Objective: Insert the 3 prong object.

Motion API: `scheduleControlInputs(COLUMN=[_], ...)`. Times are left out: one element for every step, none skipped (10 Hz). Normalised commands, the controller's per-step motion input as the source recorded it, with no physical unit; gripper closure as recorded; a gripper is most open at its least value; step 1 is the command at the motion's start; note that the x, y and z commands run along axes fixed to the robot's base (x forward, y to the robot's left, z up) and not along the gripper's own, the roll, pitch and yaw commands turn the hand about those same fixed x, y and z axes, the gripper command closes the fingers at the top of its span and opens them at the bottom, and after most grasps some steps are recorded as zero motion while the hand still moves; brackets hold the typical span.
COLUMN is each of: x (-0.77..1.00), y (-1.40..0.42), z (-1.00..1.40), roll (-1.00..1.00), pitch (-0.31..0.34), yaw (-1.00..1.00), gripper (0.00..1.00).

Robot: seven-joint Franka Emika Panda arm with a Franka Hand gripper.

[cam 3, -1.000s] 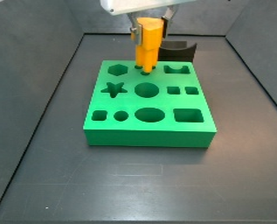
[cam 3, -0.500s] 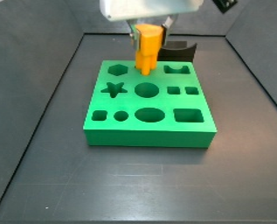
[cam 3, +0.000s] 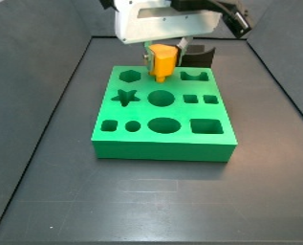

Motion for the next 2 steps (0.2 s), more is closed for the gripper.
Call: scheduleControlInputs(x=[-0.05,0.0], y=[-0.03,0.0], z=[-0.18,0.0], roll=[0.0,0.0], pitch=[-0.114,0.0], yaw=[0.0,0.0], gripper=[1.0,1.0])
